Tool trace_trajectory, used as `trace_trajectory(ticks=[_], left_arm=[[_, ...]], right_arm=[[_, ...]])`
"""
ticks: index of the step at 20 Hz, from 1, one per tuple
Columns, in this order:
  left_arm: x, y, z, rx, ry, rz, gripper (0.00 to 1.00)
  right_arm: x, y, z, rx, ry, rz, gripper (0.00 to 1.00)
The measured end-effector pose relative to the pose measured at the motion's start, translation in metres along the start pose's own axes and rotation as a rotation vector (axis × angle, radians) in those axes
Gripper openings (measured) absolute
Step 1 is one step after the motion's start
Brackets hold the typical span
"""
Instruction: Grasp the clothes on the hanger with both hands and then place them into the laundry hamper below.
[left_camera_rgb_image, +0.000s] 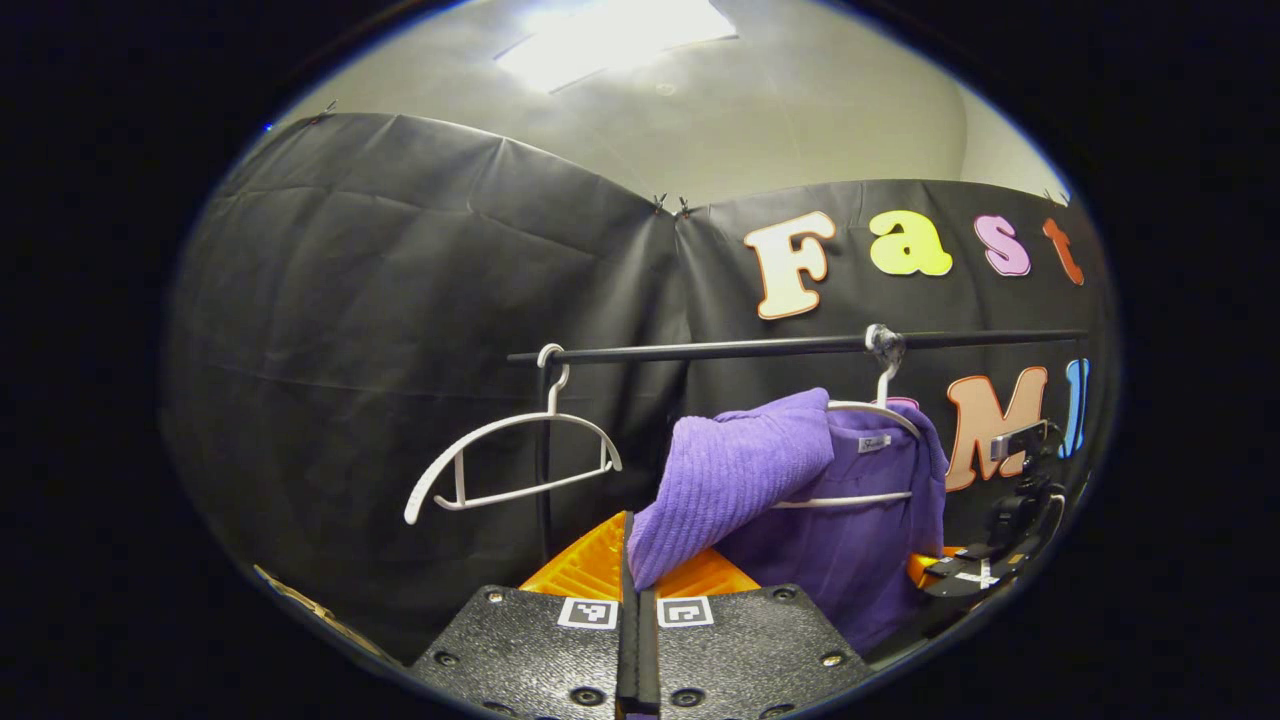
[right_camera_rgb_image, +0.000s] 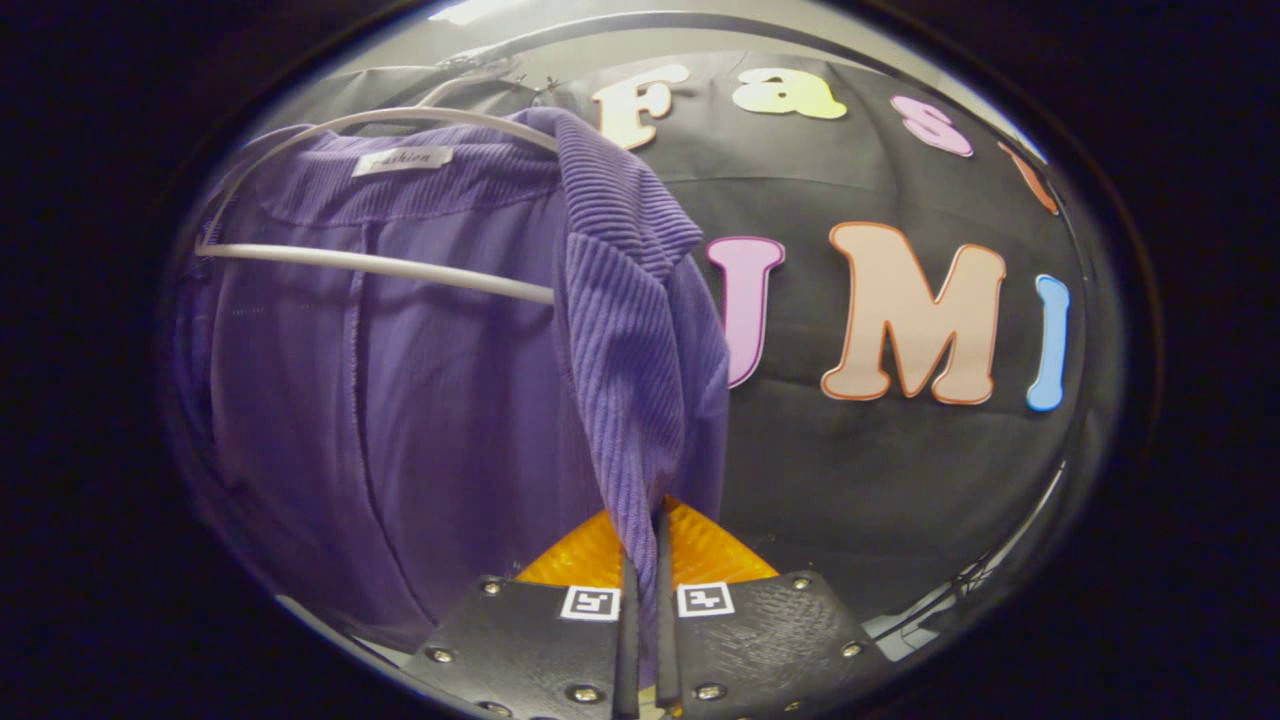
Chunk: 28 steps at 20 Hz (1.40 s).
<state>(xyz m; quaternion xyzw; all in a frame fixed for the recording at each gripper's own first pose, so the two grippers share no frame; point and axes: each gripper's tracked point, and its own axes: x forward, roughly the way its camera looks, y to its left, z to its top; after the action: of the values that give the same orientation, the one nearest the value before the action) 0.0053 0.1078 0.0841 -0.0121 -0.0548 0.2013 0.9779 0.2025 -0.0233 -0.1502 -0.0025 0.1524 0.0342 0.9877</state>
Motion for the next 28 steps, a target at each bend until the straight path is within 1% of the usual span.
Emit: trace_trajectory(ticks=[1,4,7,8,9,10,11,16,21,28], left_arm=[[0.001,0.004,0.002,-0.005,-0.005,0.007,0.03],[0.007,0.015,0.01,-0.012,-0.02,0.032,0.02],[0.016,0.028,0.017,0.009,-0.04,0.054,0.0],[0.019,0.031,0.018,0.016,-0.044,0.059,0.0],[0.022,0.035,0.019,0.021,-0.05,0.064,0.0],[0.025,0.038,0.022,0.024,-0.056,0.067,0.0],[0.029,0.04,0.021,0.028,-0.058,0.07,0.0],[0.043,0.05,0.015,0.06,-0.055,0.085,0.0],[0.059,0.062,0.007,0.076,-0.044,0.103,0.0],[0.078,0.074,-0.006,0.093,-0.025,0.122,0.0]], right_arm=[[-0.002,-0.007,0.004,-0.009,-0.008,-0.019,0.07],[-0.004,-0.027,0.018,-0.037,-0.041,-0.073,0.07],[-0.004,-0.047,0.035,-0.072,-0.076,-0.123,0.07],[-0.004,-0.054,0.042,-0.085,-0.089,-0.142,0.02],[-0.003,-0.06,0.048,-0.095,-0.1,-0.156,0.02],[-0.002,-0.065,0.052,-0.102,-0.109,-0.167,0.06],[0.0,-0.071,0.056,-0.107,-0.118,-0.179,0.06],[0.008,-0.092,0.071,-0.111,-0.14,-0.221,0.07],[0.017,-0.104,0.084,-0.098,-0.153,-0.244,0.07],[0.026,-0.11,0.096,-0.086,-0.166,-0.26,0.07]])
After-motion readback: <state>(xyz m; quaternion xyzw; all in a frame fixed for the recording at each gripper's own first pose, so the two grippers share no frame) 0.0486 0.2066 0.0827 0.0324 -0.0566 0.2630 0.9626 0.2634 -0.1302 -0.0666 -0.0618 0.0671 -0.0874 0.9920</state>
